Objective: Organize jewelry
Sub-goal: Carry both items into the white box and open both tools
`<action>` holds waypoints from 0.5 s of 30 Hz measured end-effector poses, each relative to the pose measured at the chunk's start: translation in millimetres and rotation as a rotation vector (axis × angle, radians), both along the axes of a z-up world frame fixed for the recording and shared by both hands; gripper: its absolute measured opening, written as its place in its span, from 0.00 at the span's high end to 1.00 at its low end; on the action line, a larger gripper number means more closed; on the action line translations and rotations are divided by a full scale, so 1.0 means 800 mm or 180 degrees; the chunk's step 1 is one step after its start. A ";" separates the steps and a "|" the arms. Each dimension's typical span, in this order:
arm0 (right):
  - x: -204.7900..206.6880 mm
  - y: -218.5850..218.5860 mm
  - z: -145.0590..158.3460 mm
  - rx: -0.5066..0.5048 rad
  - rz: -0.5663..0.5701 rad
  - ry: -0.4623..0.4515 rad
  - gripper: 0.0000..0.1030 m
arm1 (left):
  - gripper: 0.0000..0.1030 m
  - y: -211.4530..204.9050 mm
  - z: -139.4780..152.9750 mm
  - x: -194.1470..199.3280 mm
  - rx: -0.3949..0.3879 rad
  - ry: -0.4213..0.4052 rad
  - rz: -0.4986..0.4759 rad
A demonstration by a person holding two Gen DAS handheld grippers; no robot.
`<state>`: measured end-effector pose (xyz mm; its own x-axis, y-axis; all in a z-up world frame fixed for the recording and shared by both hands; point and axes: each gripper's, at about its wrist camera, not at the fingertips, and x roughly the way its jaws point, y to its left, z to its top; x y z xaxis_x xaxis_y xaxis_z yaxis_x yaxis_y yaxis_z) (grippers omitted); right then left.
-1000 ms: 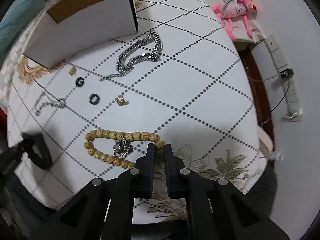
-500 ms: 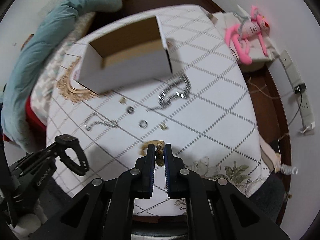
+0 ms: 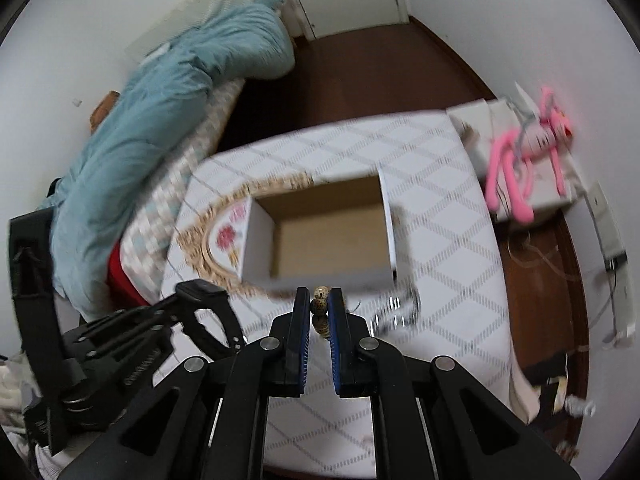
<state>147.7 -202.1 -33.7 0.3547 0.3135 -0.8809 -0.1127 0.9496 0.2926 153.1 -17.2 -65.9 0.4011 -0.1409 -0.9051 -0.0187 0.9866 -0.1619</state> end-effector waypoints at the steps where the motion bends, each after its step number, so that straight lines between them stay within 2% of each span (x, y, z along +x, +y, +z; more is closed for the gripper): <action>1: 0.011 0.002 0.004 0.0001 0.0015 -0.0021 0.91 | 0.98 -0.001 0.001 0.010 -0.0010 0.0010 -0.0003; 4: 0.049 0.010 0.001 0.0017 0.0048 0.0005 0.91 | 0.98 -0.001 -0.002 0.042 -0.0042 0.0095 -0.0009; 8: 0.097 0.016 -0.021 0.0052 0.0044 0.0156 0.91 | 0.97 -0.001 -0.018 0.081 -0.0176 0.0256 -0.0025; 13: 0.138 0.019 -0.051 0.0082 0.0024 0.0318 0.91 | 0.92 -0.004 -0.044 0.120 -0.0233 0.0603 -0.0015; 15: 0.149 0.022 -0.060 0.0106 0.0080 0.0369 0.91 | 0.90 -0.005 -0.049 0.128 -0.0225 0.0665 -0.0013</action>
<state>266.8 -184.6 -81.5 0.2427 0.3507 -0.9045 -0.0998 0.9365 0.3363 255.8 -21.0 -105.0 0.2053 -0.2083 -0.9563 -0.0553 0.9731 -0.2238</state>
